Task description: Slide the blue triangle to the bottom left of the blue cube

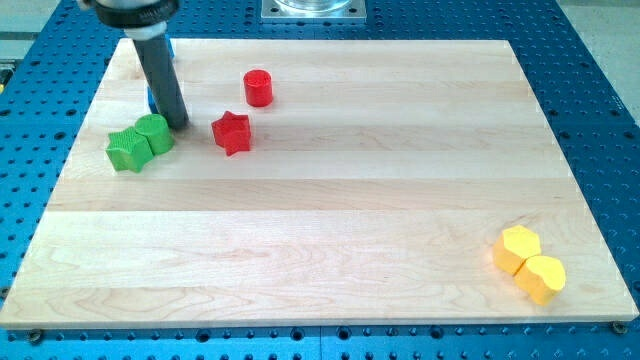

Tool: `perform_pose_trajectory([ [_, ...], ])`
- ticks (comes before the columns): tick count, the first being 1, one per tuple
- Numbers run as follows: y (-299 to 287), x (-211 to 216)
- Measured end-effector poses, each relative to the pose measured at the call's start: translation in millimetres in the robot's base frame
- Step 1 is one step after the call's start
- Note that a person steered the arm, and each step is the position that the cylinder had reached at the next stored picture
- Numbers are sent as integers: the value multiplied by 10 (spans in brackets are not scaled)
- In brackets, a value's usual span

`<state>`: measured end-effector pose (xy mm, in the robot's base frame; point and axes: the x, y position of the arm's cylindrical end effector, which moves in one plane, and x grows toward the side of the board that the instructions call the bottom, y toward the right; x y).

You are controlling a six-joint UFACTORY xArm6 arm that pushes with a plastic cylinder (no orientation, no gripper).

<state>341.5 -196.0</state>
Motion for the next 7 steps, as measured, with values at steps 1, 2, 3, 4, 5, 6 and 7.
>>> perform_pose_trajectory([
  [1,-163,-114],
  [2,-238,-347],
  [3,-238,-416],
  [4,-365,-296],
  [5,-623,-345],
  [6,-559,-475],
  [7,-405,-349],
])
